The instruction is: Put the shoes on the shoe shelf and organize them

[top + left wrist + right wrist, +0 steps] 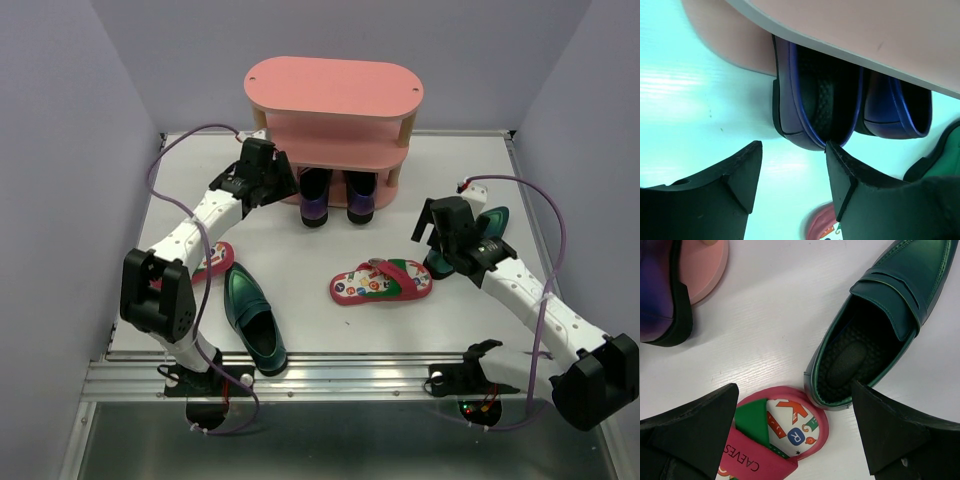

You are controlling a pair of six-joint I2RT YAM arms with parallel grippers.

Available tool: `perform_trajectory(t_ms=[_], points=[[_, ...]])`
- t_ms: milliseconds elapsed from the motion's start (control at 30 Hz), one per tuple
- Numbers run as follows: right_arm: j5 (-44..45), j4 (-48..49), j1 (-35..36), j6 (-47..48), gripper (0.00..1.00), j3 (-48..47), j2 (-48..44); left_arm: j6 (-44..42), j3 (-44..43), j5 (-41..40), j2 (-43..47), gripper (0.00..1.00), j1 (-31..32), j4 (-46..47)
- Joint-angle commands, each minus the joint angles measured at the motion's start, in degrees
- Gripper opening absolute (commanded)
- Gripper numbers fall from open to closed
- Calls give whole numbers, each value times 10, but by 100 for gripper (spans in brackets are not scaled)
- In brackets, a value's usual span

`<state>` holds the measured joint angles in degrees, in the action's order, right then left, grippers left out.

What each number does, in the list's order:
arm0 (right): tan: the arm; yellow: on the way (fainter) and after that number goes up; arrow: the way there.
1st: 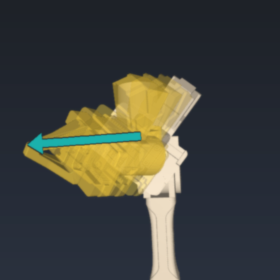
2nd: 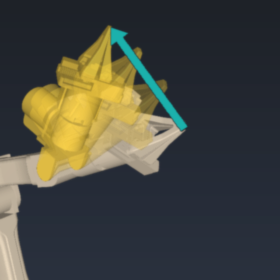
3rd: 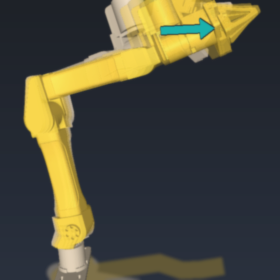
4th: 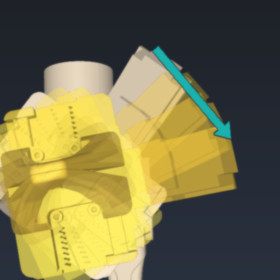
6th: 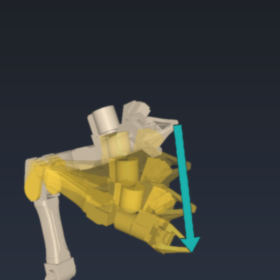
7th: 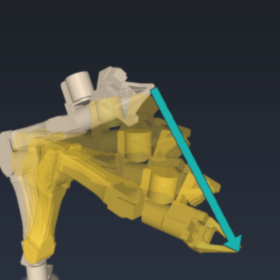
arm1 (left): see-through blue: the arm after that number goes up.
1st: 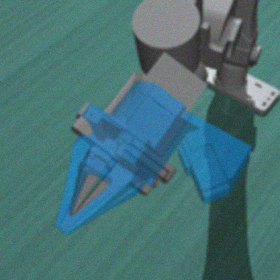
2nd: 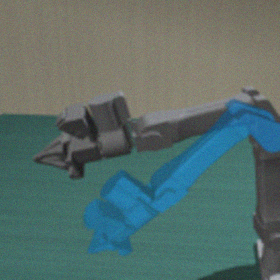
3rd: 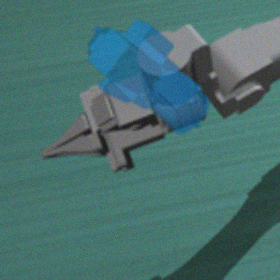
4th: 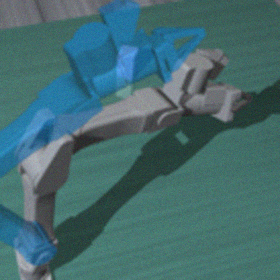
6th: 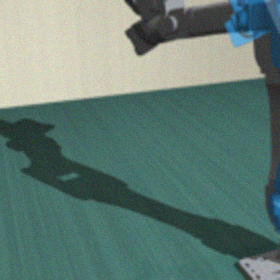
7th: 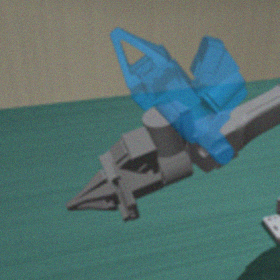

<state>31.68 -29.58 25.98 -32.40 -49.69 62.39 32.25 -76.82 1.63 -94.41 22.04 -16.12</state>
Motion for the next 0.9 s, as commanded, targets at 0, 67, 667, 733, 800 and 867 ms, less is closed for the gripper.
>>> perform_trajectory(t_ms=[0, 67, 667, 733, 800, 867], points=[[0, 15, 3, -6, 100, -13, 6, -5, 19, -36, 56, 68, 0, -3], [-6, 19, 3, -7, 100, -15, 11, -7, 19, -32, 56, 69, -1, -8], [-11, 21, 3, -7, 100, -21, 16, 118, 154, -192, 268, 68, 82, -287], [-13, 24, 3, -6, 100, -23, 21, 174, 163, -202, 286, 70, 106, -323], [-17, 29, 3, -7, 100, -23, 24, 216, 176, -203, 305, 72, 139, -355], [-22, 31, 3, -7, 100, -24, 28, 236, 188, -201, 318, 73, 157, -365]])
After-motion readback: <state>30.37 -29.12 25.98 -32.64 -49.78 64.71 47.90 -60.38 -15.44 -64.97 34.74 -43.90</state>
